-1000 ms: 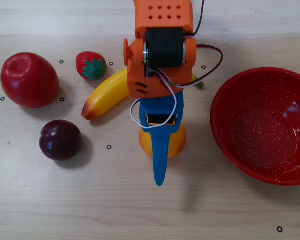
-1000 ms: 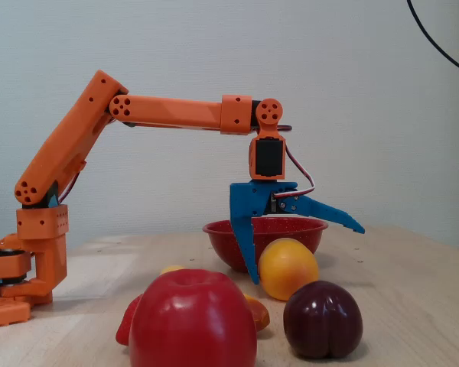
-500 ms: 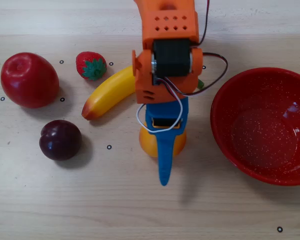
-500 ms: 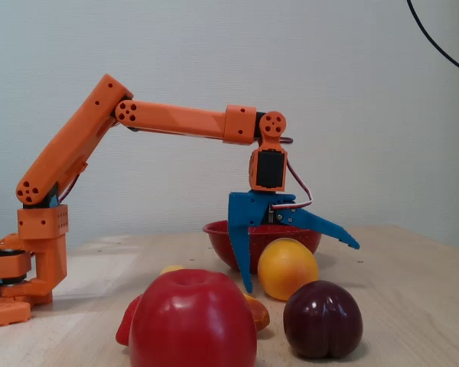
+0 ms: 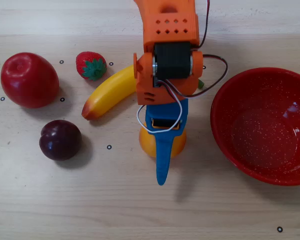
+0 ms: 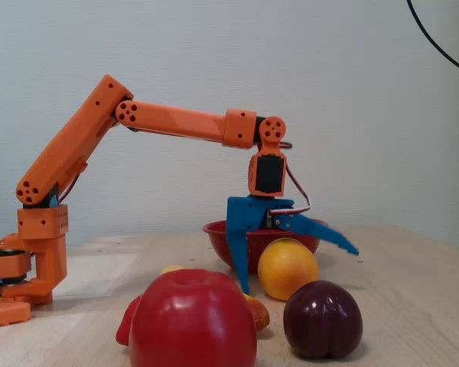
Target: Put the peach in the red bowl.
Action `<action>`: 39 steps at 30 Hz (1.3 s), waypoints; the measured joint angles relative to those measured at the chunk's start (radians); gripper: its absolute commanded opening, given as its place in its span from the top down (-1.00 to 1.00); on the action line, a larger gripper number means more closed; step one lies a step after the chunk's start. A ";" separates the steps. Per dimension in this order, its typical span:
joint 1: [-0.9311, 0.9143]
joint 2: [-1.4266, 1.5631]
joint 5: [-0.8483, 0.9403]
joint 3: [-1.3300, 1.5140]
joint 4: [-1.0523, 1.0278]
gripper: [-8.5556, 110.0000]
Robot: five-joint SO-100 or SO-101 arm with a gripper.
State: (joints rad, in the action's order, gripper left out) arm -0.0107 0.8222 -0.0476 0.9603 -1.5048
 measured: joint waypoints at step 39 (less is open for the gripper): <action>0.000 0.008 0.029 0.051 0.052 0.16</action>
State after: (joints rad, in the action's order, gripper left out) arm -0.0107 0.8299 -0.0184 1.0109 -1.4527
